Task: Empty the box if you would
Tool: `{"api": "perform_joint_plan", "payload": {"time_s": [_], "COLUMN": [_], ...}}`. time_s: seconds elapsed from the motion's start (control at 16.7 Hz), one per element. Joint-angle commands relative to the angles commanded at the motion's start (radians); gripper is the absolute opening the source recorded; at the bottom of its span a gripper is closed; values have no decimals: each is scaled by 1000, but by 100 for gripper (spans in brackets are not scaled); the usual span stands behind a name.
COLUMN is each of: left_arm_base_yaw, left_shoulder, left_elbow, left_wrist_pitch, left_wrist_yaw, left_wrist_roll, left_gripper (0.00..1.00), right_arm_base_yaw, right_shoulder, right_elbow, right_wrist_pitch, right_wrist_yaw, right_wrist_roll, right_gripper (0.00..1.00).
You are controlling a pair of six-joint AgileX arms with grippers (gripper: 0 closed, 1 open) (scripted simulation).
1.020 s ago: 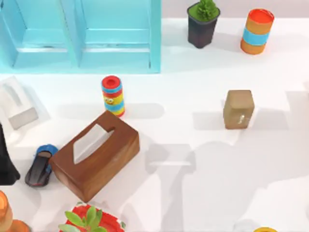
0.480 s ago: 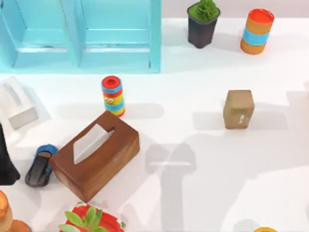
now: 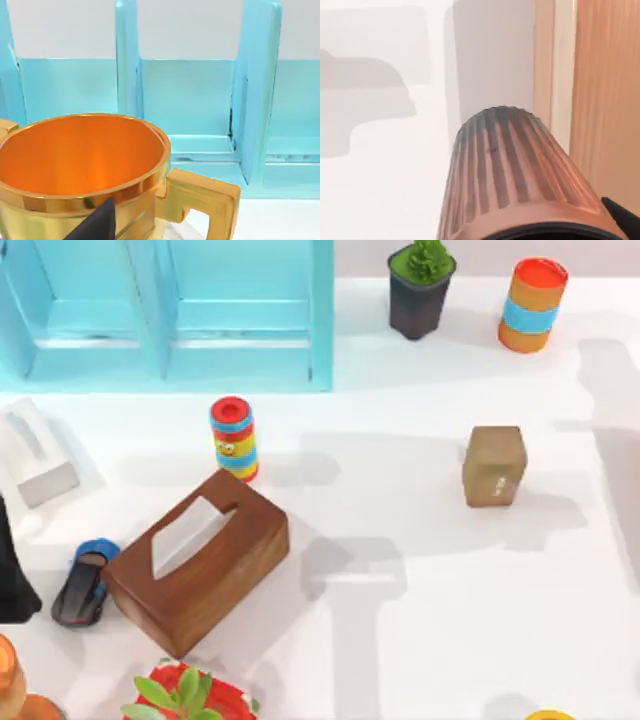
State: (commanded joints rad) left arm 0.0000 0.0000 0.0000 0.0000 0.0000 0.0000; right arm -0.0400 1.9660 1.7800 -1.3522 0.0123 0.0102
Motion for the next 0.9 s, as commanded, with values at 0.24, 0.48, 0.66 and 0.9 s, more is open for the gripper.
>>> {"api": "perform_joint_plan", "payload": {"time_s": [0.24, 0.48, 0.66, 0.9], "left_arm_base_yaw": [0, 0, 0, 0], "left_shoulder": [0, 0, 0, 0], "left_elbow": [0, 0, 0, 0], "left_wrist_pitch": [0, 0, 0, 0], "left_wrist_yaw": [0, 0, 0, 0], "left_wrist_roll": [0, 0, 0, 0], "left_gripper": [100, 100, 100, 100], "right_arm_base_yaw": [216, 374, 420, 416], "right_shoulder": [-19, -37, -45, -38], "right_elbow": [-147, -254, -286, -284], "right_wrist_pitch": [83, 149, 172, 170], "right_wrist_yaw": [18, 30, 32, 29], "right_wrist_roll": [222, 374, 418, 419], "right_gripper": [0, 0, 0, 0]}}
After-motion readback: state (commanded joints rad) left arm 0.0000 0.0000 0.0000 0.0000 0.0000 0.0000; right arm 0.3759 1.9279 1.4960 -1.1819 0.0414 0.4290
